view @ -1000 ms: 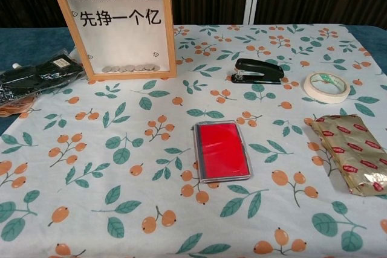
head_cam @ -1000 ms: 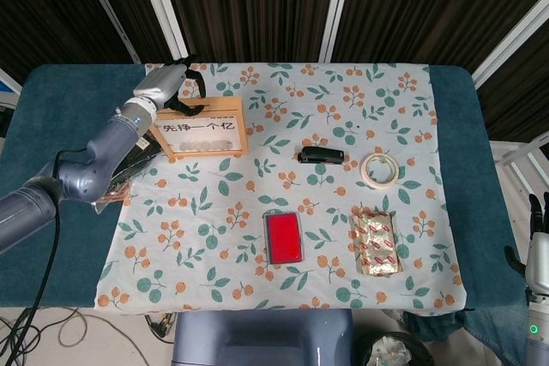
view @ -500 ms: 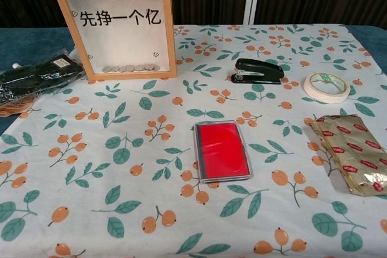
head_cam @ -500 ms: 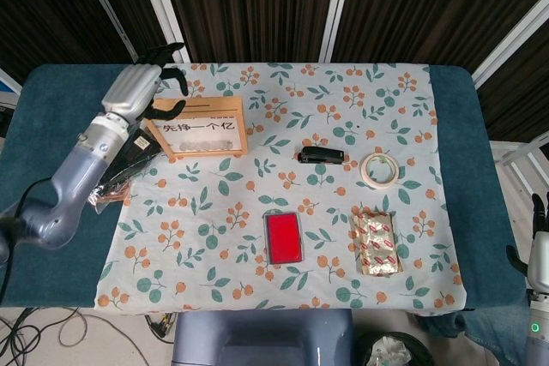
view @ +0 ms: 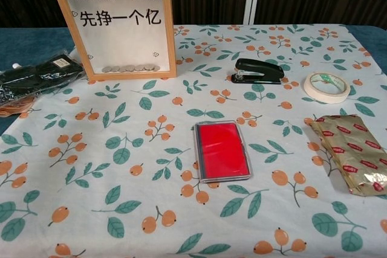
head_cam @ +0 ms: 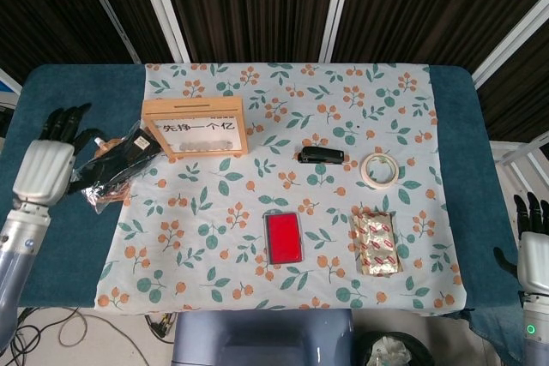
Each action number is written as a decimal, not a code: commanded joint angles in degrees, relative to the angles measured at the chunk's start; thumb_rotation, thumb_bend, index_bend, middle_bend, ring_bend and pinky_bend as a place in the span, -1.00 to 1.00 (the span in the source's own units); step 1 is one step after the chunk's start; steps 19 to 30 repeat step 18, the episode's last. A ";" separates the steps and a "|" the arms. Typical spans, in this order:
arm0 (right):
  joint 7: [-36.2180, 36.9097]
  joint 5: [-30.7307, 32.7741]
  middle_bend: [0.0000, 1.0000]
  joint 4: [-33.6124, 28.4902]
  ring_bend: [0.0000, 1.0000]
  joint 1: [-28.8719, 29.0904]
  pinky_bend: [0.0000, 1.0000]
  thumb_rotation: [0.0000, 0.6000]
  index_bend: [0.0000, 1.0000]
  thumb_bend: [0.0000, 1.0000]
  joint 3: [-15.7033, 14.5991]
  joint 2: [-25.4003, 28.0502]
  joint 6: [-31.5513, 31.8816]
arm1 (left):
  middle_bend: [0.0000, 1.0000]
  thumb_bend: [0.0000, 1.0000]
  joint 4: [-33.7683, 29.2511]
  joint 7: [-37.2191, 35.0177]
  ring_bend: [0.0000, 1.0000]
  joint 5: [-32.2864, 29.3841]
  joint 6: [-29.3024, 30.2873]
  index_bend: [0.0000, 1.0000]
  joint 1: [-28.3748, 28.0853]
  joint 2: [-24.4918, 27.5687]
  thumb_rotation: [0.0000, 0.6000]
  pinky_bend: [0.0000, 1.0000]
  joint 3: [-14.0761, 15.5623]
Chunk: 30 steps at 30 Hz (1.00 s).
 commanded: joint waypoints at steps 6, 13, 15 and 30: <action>4.17 -5.00 -1.00 -0.77 -1.00 0.27 -1.00 1.00 -1.00 -0.40 -1.81 1.19 0.44 | -1.00 -0.24 2.17 7.72 -1.00 5.07 5.05 -0.48 8.01 -4.98 1.00 -1.00 5.84; 5.29 -8.23 -1.00 -1.47 -1.00 0.03 -1.00 1.00 -1.00 -0.40 -2.80 2.09 1.98 | -1.00 -0.24 4.86 10.18 -1.00 6.04 7.42 -0.58 11.63 -8.71 1.00 -1.00 5.92; 5.34 -8.69 -1.00 -1.79 -1.00 -0.04 -1.00 1.00 -1.00 -0.40 -2.98 2.26 2.21 | -1.00 -0.24 5.11 10.40 -1.00 6.02 7.81 -0.59 12.31 -9.36 1.00 -1.00 5.50; 5.05 -9.20 -1.00 -2.27 -1.00 -0.18 -1.00 1.00 -1.00 -0.40 -3.16 2.44 2.62 | -1.00 -0.24 5.34 10.78 -1.00 6.86 8.45 -0.60 13.16 -9.97 1.00 -1.00 5.10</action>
